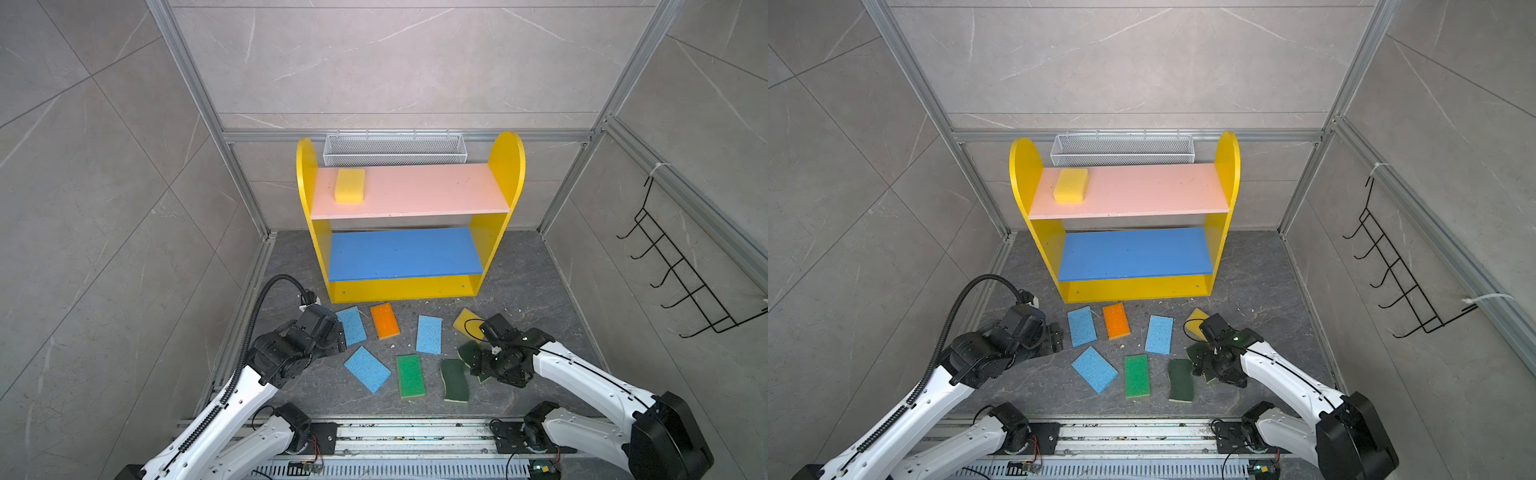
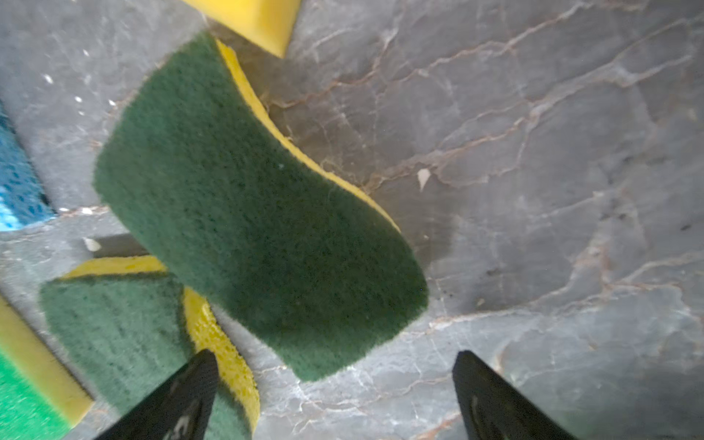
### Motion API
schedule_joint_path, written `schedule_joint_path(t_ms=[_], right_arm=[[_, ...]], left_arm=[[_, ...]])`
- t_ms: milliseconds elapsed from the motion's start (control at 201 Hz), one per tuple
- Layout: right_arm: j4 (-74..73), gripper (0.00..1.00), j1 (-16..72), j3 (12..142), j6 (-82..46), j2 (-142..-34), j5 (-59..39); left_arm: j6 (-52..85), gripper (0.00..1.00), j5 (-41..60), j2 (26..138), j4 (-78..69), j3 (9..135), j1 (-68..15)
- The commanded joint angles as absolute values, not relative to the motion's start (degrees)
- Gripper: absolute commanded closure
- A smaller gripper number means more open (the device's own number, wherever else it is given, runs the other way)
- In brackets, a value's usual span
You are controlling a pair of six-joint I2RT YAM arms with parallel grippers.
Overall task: Place and organize the cleaning sponges onto the shelf
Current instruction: 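Lower the right gripper over the green wavy scrub sponge, then close the right gripper on the green wavy scrub sponge and lift it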
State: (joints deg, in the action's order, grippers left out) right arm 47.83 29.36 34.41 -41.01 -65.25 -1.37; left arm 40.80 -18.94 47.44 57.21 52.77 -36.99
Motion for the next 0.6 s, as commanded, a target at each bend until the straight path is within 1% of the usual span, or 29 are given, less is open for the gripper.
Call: schedule_joint_path(t_ms=[0,294,593], right_arm=[[47.3,0.02,30.2,35.8,-41.8,-67.4,1.2],[46.9,0.01,30.5,38.6,-40.4,-72.0,4.9],[44.5,0.01,30.5,40.7,-37.4,-77.7,5.1]], left_arm=[[41.8,0.15,-18.7,46.9,57.1,52.8,-37.0],[41.9,0.15,-19.0,47.2,56.9,52.6,-37.0],[42.1,0.15,-19.2,48.2,56.5,52.6,-37.0]])
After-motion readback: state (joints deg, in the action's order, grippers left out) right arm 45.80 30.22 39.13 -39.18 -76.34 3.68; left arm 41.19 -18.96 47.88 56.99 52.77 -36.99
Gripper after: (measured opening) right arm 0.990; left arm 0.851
